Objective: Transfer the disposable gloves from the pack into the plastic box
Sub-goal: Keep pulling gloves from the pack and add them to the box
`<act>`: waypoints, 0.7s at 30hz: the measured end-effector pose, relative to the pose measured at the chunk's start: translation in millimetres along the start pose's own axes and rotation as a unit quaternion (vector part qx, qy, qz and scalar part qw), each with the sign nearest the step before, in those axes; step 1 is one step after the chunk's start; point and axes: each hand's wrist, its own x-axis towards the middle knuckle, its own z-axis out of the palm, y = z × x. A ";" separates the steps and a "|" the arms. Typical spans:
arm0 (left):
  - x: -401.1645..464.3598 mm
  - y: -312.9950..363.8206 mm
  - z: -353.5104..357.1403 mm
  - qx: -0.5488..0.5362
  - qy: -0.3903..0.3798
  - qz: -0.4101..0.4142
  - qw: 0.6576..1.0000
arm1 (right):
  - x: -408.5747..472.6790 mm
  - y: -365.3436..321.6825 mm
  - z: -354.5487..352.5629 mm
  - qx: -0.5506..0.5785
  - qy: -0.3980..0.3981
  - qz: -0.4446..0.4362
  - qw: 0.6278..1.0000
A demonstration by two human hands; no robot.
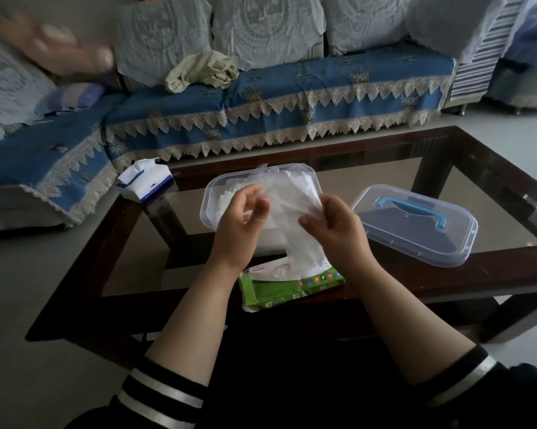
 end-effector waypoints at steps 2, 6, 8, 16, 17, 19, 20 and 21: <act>6.4 12.3 9.8 -0.019 -0.033 -0.027 0.999 | -0.4 2.7 2.1 0.002 -0.013 0.005 1.000; 14.7 30.0 17.7 -0.068 -0.053 0.007 0.996 | 0.9 6.2 -3.3 0.019 -0.044 0.030 0.998; 19.5 36.0 15.5 -0.094 -0.103 0.011 0.990 | 3.8 5.5 -7.9 0.086 -0.067 0.059 0.992; 48.7 38.3 -0.2 0.019 -0.169 0.020 0.985 | 14.1 -6.5 -13.4 0.224 -0.134 0.135 0.956; 51.4 39.6 -1.9 0.029 -0.148 0.020 0.988 | 14.2 -7.5 -14.8 0.230 -0.117 0.142 0.955; 57.1 42.2 -5.2 0.041 -0.111 0.021 0.993 | 17.3 -7.0 -16.4 0.246 -0.074 0.142 0.956; 57.7 44.8 -6.6 0.050 -0.098 0.025 0.994 | 18.1 -8.7 -17.1 0.250 -0.060 0.137 0.957; 59.4 44.9 -7.8 0.057 -0.088 0.028 0.994 | 19.3 -9.6 -17.3 0.255 -0.050 0.130 0.957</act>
